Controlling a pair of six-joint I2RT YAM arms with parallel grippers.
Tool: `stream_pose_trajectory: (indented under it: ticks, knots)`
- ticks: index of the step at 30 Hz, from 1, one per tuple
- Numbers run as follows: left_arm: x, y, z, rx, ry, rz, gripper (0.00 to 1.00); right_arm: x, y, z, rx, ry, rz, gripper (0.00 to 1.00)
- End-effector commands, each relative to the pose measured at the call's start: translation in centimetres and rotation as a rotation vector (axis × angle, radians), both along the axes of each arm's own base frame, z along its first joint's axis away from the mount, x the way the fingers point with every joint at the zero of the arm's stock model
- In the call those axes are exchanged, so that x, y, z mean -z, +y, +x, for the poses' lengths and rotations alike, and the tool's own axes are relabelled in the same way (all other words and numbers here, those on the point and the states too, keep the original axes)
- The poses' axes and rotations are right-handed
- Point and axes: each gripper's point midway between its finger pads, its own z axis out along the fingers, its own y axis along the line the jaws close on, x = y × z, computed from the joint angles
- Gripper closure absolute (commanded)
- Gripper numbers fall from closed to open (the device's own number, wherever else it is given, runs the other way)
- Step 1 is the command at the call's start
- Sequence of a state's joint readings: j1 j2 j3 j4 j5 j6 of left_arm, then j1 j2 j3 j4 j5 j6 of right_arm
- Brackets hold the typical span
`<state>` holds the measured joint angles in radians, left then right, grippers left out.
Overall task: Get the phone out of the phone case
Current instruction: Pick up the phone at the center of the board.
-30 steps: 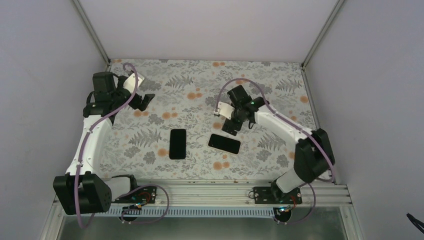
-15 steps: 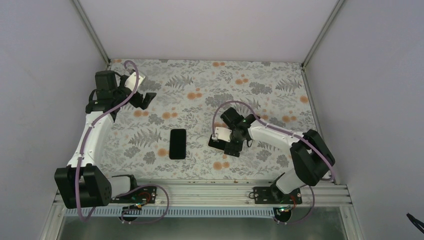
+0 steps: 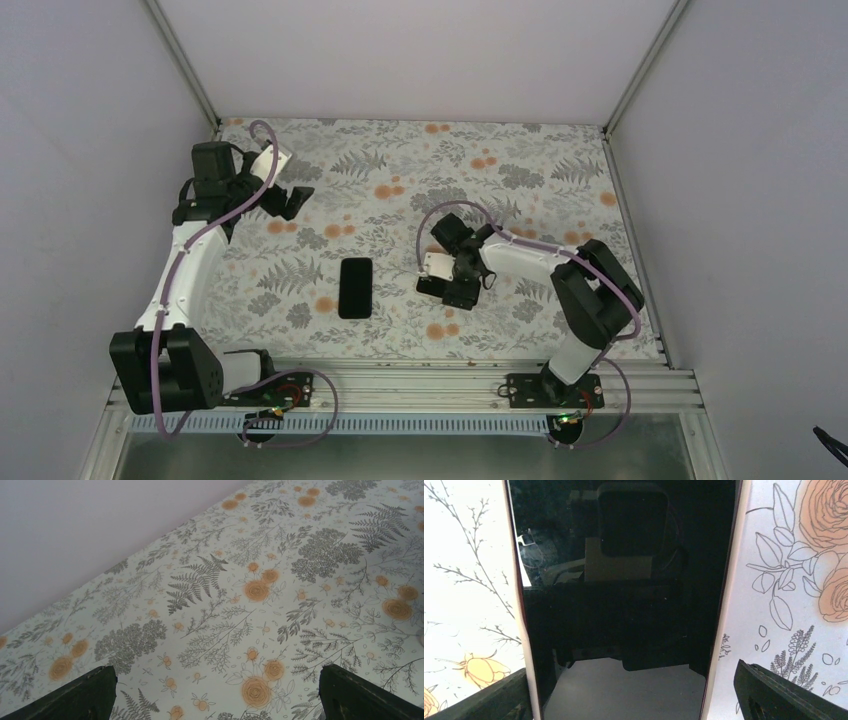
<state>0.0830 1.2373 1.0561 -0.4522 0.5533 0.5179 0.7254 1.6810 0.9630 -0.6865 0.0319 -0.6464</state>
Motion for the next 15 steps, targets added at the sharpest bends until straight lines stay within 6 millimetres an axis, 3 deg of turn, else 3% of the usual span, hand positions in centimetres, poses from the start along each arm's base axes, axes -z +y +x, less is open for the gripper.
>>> stream_pose_trajectory:
  ticks: [1,8,15]
  knots:
    - [0.8,-0.4,-0.3,0.038,0.025,-0.006,0.0,-0.3,0.8,0.8,0.014,0.006,0.038,0.0]
    - [1.8,-1.8,-0.6,0.104,0.079,-0.017,0.0,0.1,-0.1,1.8,0.008,0.018,0.041,0.0]
    - [2.2,-2.1,-0.8,0.127,0.097,-0.023,0.0,1.8,-0.3,0.6,-0.017,0.119,0.026,0.0]
